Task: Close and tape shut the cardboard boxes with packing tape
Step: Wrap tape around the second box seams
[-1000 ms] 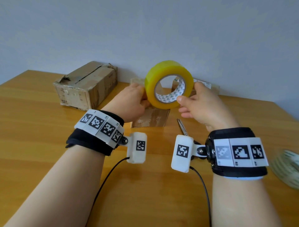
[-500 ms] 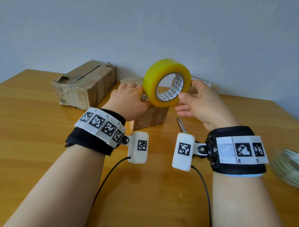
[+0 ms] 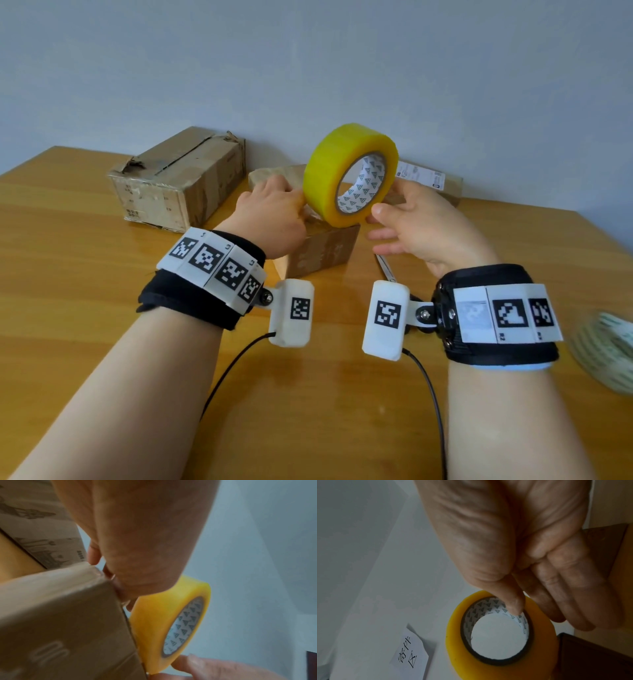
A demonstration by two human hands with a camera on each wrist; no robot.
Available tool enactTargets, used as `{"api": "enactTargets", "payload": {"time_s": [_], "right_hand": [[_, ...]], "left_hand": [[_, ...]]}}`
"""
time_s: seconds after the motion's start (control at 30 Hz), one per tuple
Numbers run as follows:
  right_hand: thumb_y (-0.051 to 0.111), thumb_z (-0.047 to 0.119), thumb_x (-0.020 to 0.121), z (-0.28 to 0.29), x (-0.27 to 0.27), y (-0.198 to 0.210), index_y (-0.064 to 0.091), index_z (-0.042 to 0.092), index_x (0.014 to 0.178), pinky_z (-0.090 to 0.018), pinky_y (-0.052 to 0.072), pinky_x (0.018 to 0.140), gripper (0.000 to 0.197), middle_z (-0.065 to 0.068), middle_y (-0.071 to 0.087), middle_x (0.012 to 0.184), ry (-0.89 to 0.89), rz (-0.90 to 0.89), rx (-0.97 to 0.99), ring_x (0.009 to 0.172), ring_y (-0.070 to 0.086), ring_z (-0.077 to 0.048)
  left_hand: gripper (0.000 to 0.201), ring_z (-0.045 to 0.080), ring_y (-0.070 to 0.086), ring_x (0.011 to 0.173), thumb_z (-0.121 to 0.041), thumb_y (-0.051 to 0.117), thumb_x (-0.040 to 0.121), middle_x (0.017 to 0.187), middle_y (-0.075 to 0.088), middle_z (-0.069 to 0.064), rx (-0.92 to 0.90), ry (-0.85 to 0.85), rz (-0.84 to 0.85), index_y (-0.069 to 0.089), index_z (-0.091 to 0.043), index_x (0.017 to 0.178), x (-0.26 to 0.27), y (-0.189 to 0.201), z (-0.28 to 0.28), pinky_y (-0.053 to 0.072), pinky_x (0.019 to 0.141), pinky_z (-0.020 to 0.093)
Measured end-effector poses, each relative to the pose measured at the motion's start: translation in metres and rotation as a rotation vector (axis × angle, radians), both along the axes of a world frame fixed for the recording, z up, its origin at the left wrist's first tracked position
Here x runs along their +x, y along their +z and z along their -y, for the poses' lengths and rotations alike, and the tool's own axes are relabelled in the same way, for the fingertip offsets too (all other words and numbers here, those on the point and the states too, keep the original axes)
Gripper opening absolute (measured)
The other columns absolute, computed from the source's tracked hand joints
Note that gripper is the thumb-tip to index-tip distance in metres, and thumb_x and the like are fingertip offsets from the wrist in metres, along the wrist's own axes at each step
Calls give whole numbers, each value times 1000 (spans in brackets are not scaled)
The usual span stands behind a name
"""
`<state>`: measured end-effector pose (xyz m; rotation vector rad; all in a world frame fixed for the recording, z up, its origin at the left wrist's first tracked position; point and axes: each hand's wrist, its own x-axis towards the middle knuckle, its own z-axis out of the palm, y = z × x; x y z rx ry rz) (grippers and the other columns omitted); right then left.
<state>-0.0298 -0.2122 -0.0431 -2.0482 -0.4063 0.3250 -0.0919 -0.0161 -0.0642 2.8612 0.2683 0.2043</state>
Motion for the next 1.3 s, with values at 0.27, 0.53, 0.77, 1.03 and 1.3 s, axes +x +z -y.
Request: {"api": "enactTargets", "payload": {"time_s": [0.27, 0.53, 0.77, 1.03, 1.3], "right_hand": [[52, 15, 107, 5, 0, 1, 35, 28, 156, -40, 64, 78, 54, -8, 66, 124, -4, -23, -23, 97, 73, -18], [50, 11, 107, 13, -7, 7, 33, 19, 158, -37, 64, 73, 54, -11, 68, 115, -50, -64, -140, 92, 74, -22], [53, 11, 103, 29, -12, 0, 67, 3, 114, -33, 59, 73, 20, -8, 69, 89, -222, -222, -570, 76, 68, -23], [70, 37, 95, 41, -27, -12, 63, 11, 117, -45, 58, 94, 34, -9, 71, 106, -52, -137, -926, 97, 70, -27], [80, 40, 86, 24, -25, -10, 66, 12, 120, -45, 57, 95, 47, -6, 70, 109, 50, -62, -1038, 100, 68, -27]], "left_hand": [[21, 20, 48, 116, -9, 46, 97, 117, 51, -2, -218, -125, 209, 57, -21, 110, -2, -2, -7, 37, 99, 34], [58, 7, 63, 108, 13, 50, 85, 115, 68, -5, -824, -235, 166, 57, -23, 130, -5, -4, -6, 56, 90, 27], [60, 11, 60, 116, 13, 42, 87, 120, 66, -6, -767, -237, 158, 58, -28, 129, -4, -6, -2, 54, 96, 34], [36, 17, 64, 104, 2, 55, 89, 109, 72, 1, -691, -114, 231, 67, -18, 116, -3, -6, 10, 54, 92, 36], [29, 20, 64, 102, -1, 56, 90, 106, 72, 4, -646, -92, 204, 67, -15, 112, -7, -3, 9, 53, 86, 34]]}}
